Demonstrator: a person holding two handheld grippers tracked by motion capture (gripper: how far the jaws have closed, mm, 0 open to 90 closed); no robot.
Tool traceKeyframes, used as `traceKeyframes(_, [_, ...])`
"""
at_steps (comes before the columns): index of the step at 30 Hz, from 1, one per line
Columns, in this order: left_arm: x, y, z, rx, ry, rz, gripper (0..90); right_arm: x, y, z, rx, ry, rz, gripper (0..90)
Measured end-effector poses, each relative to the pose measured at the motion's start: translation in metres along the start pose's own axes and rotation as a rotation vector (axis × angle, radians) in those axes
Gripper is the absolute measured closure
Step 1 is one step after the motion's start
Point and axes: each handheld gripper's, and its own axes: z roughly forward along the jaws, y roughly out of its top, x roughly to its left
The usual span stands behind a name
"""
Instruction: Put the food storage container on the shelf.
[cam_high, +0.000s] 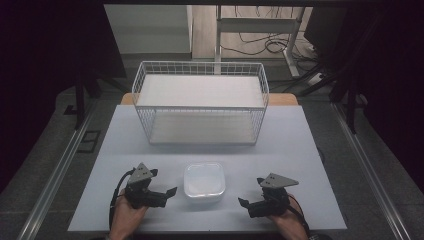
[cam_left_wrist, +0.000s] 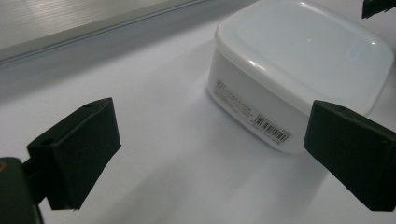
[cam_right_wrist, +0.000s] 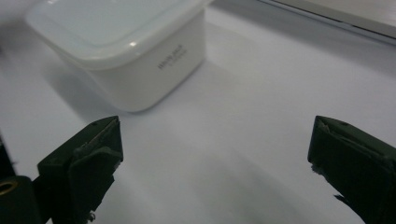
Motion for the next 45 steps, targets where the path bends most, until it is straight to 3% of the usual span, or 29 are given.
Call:
traceKeyframes(9, [-0.007, 0.013, 0.002, -0.007, -0.074, -0.020, 3.1, 0.007, 0.023, 0.005, -0.006, 0.058, 0.016, 0.0])
traceKeyframes(17, [-0.018, 0.023, 0.013, 0.041, -0.106, 0.037, 2.1, 0.013, 0.043, 0.022, 0.017, 0.071, -0.015, 0.0])
traceKeyframes(22, [-0.021, 0.028, 0.019, 0.043, -0.101, 0.039, 4.5, 0.013, 0.058, 0.029, 0.033, 0.111, 0.026, 6.4])
traceKeyframes(26, [-0.025, 0.032, 0.027, 0.051, -0.085, 0.045, 6.2, 0.017, 0.068, 0.039, 0.044, 0.109, 0.010, 9.5])
traceKeyframes(36, [-0.015, 0.034, 0.040, 0.079, -0.101, 0.015, 7.4, 0.018, 0.082, 0.066, 0.067, 0.127, 0.002, 9.8])
traceKeyframes(43, [-0.011, 0.029, 0.048, 0.096, -0.210, -0.053, 7.6, 0.009, 0.074, 0.074, 0.112, 0.188, 0.073, 10.9])
traceKeyframes(45, [-0.011, 0.027, 0.047, 0.094, -0.261, -0.067, 15.1, 0.008, 0.072, 0.076, 0.119, 0.225, 0.106, 14.6])
